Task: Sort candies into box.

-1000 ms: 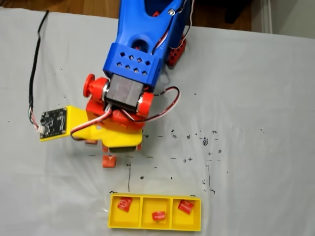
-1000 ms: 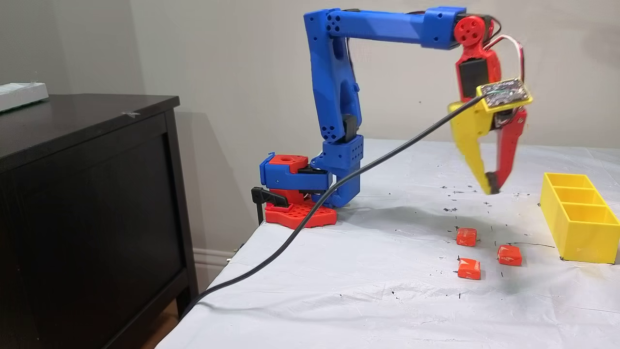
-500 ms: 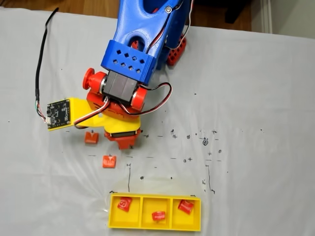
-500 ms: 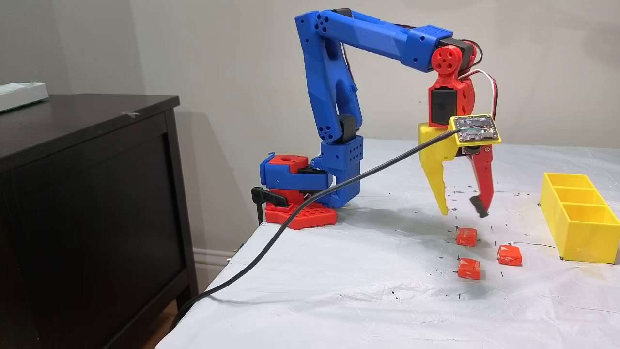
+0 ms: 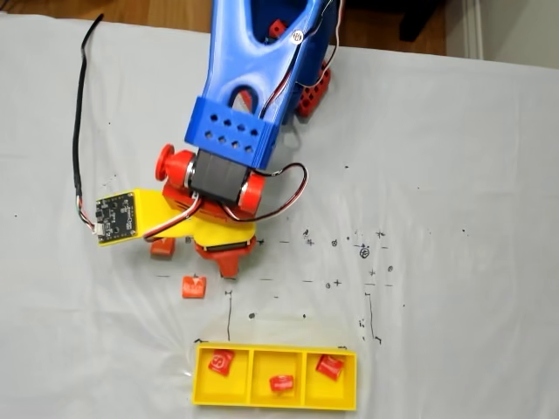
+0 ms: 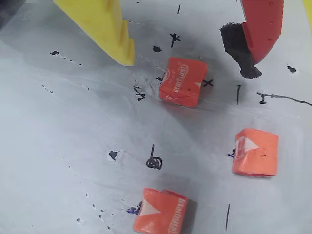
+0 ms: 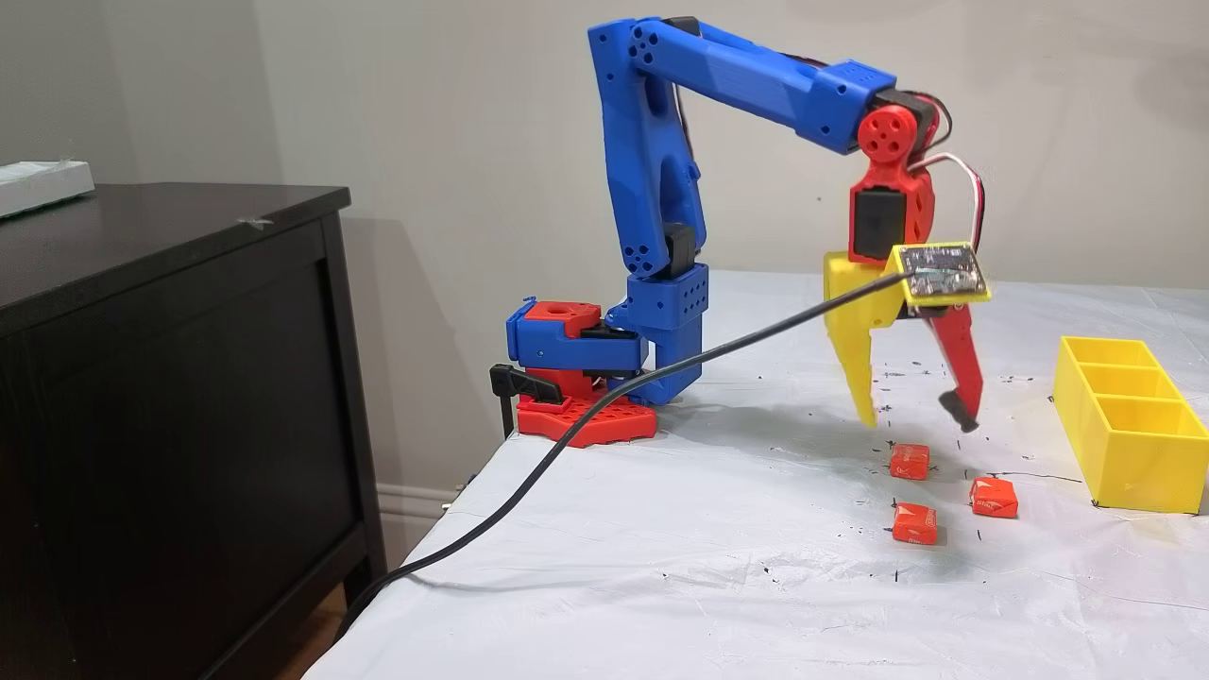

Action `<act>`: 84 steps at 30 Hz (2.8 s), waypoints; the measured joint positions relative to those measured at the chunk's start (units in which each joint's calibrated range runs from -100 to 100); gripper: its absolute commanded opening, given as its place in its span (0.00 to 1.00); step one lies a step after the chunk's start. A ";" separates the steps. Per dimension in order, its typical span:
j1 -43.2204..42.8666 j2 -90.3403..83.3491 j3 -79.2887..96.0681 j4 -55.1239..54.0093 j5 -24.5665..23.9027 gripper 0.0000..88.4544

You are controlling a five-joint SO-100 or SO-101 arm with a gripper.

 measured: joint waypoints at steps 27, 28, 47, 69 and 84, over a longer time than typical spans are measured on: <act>-1.01 10.49 -2.14 -6.19 -1.81 0.26; -1.25 10.49 -1.88 -6.83 -1.76 0.23; -1.72 10.24 0.00 -10.79 -1.56 0.00; -12.33 -10.66 -0.17 -19.84 -8.35 0.00; -22.24 0.00 -8.81 -26.35 -14.11 0.00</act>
